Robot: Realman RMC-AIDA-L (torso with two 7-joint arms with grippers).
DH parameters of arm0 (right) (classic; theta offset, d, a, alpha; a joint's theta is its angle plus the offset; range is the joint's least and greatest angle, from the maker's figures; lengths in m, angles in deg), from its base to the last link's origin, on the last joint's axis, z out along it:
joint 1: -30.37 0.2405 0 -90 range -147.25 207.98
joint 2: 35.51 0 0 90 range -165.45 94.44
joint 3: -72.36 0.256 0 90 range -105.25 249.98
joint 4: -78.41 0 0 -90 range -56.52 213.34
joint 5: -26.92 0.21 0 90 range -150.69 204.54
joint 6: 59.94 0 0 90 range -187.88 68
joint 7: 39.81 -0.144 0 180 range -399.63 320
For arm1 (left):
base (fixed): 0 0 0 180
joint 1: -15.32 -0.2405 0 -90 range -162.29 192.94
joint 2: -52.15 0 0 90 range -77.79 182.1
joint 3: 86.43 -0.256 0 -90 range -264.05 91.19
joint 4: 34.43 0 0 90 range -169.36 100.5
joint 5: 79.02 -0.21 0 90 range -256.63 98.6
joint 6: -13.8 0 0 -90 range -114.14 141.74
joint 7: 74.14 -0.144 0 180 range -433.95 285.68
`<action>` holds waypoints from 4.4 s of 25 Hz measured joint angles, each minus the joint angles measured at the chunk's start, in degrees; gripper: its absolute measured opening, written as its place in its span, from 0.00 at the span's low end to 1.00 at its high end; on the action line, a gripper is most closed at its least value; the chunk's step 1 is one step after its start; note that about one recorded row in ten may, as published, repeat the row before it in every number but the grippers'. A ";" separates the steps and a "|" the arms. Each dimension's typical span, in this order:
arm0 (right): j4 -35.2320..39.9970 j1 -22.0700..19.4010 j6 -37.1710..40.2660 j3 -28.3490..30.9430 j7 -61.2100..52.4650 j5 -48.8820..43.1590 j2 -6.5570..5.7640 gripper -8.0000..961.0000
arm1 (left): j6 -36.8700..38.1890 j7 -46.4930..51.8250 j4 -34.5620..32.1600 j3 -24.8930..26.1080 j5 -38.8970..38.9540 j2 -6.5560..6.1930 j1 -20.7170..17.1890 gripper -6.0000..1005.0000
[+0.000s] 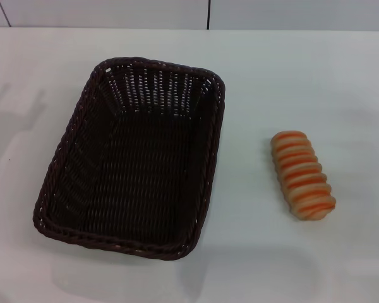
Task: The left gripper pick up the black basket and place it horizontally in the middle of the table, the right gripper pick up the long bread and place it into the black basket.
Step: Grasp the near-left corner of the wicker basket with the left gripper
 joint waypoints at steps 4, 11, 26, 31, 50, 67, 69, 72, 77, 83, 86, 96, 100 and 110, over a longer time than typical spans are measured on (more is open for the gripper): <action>-2.19 -0.26 -4.73 -0.08 -0.04 -4.15 -0.40 0.65 | 0.00 0.00 0.29 0.00 -0.01 0.00 0.00 0.82; -7.37 -1.77 -12.16 0.97 -1.67 -5.89 -0.77 0.65 | 0.39 0.01 1.39 0.00 -0.01 -0.01 0.25 0.82; -5.95 -2.05 -8.51 1.22 -1.86 -5.77 -0.06 0.84 | 4.84 10.20 7.96 -2.32 -1.37 -0.09 -0.52 0.82; -6.43 -2.34 -8.60 1.01 -1.86 -5.74 -0.06 0.84 | 13.76 28.11 22.22 -7.99 -6.81 -0.23 -3.04 0.82; -7.52 -2.79 -9.00 1.41 -1.84 -4.80 0.02 0.84 | 4.60 100.35 73.59 -10.50 -58.79 -3.58 -0.10 0.80; -7.21 -2.51 -8.99 1.50 -1.84 -4.80 -0.07 0.84 | -5.98 112.43 76.46 -23.29 -90.76 -2.33 12.95 0.77; -7.17 -2.57 -8.94 1.50 -1.84 -4.80 -0.07 0.84 | -6.14 112.44 75.33 -24.24 -91.29 -2.15 13.58 0.77; -7.15 -2.76 -8.78 1.51 -1.84 -4.80 -0.07 0.84 | -6.24 112.66 73.69 -25.82 -92.31 -1.62 14.25 0.76; -7.23 -2.89 -8.71 1.71 -1.84 -4.81 -0.07 0.84 | -6.36 112.62 70.56 -27.74 -96.04 -0.54 15.67 0.76; -7.34 -2.96 -8.68 1.75 -1.84 -4.81 -0.07 0.84 | -5.87 112.70 66.93 -29.24 -97.23 -0.42 16.21 0.76; -7.39 -2.97 -8.68 1.75 -1.83 -4.81 -0.07 0.84 | -5.68 112.68 65.76 -29.27 -97.29 -0.36 16.23 0.76; -7.78 -2.95 -8.58 1.47 -1.82 -4.81 -0.07 0.84 | -5.35 112.63 63.94 -29.27 -97.31 -0.34 16.34 0.76; -8.02 -2.98 -8.56 1.38 -1.82 -4.81 -0.07 0.84 | -4.96 112.56 63.10 -29.27 -97.34 -0.34 16.35 0.76; -8.49 -3.05 -8.64 1.14 -1.81 -4.81 0.02 0.84 | -3.01 112.15 58.74 -29.27 -97.20 -0.34 16.32 0.76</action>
